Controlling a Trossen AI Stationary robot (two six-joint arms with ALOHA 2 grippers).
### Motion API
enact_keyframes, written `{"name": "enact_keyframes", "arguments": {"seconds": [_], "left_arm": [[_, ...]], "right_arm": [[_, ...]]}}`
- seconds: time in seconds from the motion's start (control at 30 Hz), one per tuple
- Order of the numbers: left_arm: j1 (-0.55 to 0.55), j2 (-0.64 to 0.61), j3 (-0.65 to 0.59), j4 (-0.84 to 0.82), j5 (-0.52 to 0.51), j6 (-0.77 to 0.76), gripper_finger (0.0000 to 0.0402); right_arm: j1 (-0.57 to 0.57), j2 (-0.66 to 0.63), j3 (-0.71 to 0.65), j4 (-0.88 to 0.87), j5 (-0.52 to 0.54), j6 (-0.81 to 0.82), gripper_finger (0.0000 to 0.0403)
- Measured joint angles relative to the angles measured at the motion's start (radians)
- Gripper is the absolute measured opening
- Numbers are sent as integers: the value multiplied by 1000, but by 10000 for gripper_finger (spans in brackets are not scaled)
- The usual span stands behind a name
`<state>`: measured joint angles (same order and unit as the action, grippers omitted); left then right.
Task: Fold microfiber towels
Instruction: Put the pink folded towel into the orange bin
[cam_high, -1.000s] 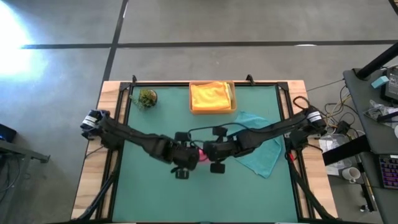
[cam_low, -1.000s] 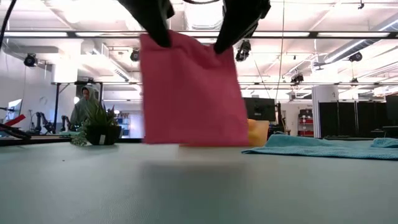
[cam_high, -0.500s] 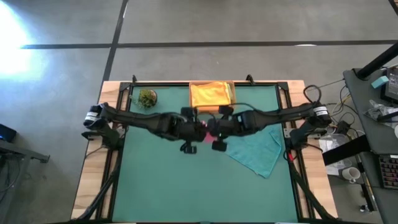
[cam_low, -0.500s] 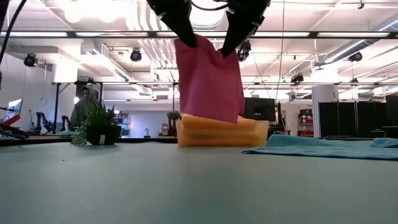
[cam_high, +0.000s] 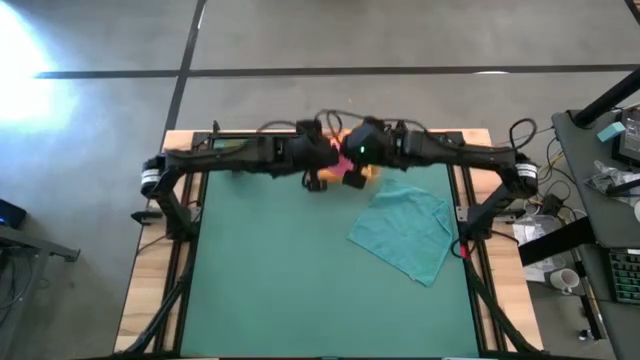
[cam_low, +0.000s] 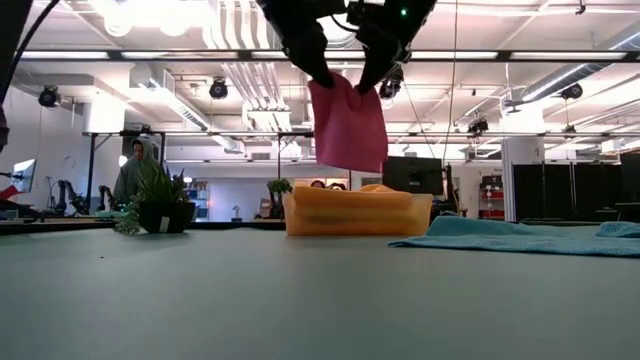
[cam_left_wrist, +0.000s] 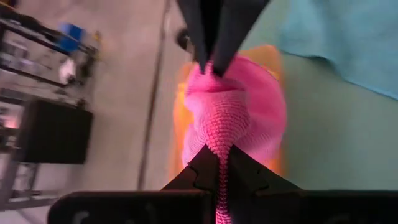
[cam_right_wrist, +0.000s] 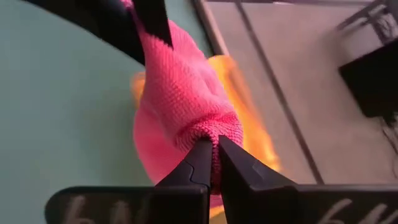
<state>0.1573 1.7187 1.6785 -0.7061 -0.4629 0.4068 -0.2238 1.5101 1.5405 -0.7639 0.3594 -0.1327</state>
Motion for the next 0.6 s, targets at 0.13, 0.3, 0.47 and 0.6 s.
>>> {"name": "enact_keyframes", "arguments": {"seconds": [0.13, 0.3, 0.47, 0.6], "left_arm": [[88, 3, 4, 116, 0, 95, 0], [184, 25, 5, 224, 13, 174, 0], [250, 58, 4, 292, 55, 177, 0], [275, 106, 8, 360, 92, 194, 0]], "right_arm": [[-104, 0, 15, 32, -5, -84, 9], [-233, 2, 16, 135, -76, -183, 8], [-329, 2, 13, 220, -152, -258, 8], [-388, 20, 10, 268, -214, -282, 8]]}}
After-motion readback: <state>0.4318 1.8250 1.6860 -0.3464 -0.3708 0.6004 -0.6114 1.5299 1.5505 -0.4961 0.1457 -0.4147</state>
